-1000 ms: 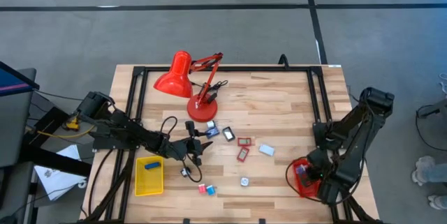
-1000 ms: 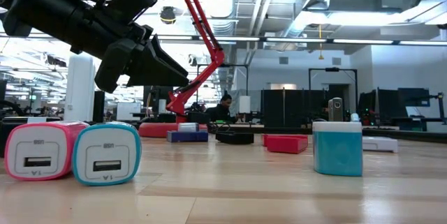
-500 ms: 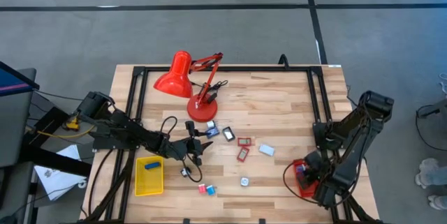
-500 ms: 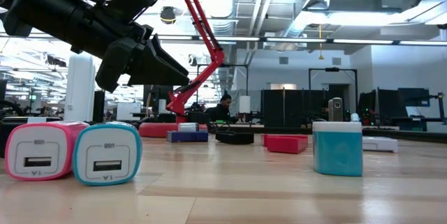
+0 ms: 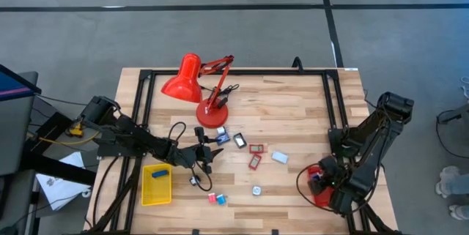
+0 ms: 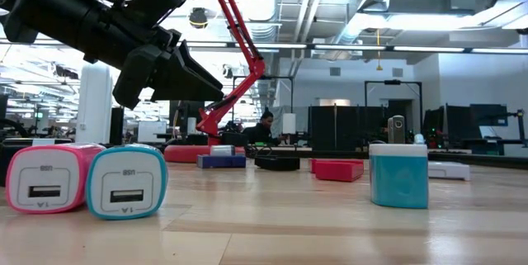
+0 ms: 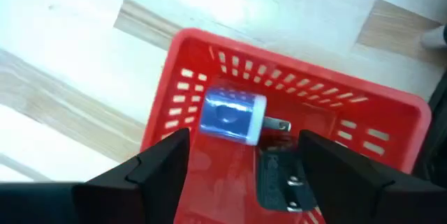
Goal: Pick & Place Office items
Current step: Put the black charger adapter into the red bin
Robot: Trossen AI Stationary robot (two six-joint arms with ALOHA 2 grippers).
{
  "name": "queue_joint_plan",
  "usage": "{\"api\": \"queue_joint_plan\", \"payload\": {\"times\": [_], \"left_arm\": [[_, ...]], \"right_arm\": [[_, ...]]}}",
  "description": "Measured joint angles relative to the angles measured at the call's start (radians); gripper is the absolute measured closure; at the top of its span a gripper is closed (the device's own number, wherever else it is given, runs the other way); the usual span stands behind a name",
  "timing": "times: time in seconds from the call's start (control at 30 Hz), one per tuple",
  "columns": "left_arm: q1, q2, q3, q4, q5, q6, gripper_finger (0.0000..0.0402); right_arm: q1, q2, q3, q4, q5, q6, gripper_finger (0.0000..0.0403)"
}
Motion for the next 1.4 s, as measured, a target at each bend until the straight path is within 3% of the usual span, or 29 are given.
{"api": "queue_joint_plan", "payload": {"times": [0.27,0.37,0.47,0.63,0.7,0.8,0.93,1.13,1.23,1.4], "left_arm": [[0.0,0.0,0.0,0.0,0.0,0.0,0.0239],[0.0,0.0,0.0,0.0,0.0,0.0,0.0239],[0.0,0.0,0.0,0.0,0.0,0.0,0.0239],[0.0,0.0,0.0,0.0,0.0,0.0,0.0239],[-0.004,0.0,0.0,0.0,0.0,0.0,0.0239],[-0.023,-0.019,0.0,-0.018,-0.001,0.0,0.0239],[-0.068,-0.13,0.0,-0.113,0.006,-0.097,0.0239],[-0.069,-0.379,0.001,-0.458,0.176,-0.458,0.0239],[-0.071,-0.453,0.0,-0.577,0.235,-0.521,0.0239],[-0.073,-0.464,0.0,-0.588,0.259,-0.549,0.0239]], "right_arm": [[-0.043,0.0,0.0,0.018,0.001,-0.071,0.0143],[-0.065,-0.003,0.001,0.009,0.05,-0.099,0.0144],[-0.102,-0.023,0.021,-0.037,0.123,-0.176,0.0149],[-0.179,-0.078,0.078,-0.146,0.118,-0.298,0.0165],[-0.21,-0.103,0.099,-0.141,0.134,-0.391,0.0174],[-0.283,-0.119,0.112,-0.114,0.239,-0.546,0.0187],[-0.403,-0.1,0.111,-0.062,0.325,-0.751,0.0204],[-0.58,-0.045,0.11,0.087,0.275,-1.061,0.0224],[-0.644,-0.03,0.109,0.182,0.206,-1.256,0.0237],[-0.738,-0.049,0.057,0.371,0.156,-1.476,0.027]]}}
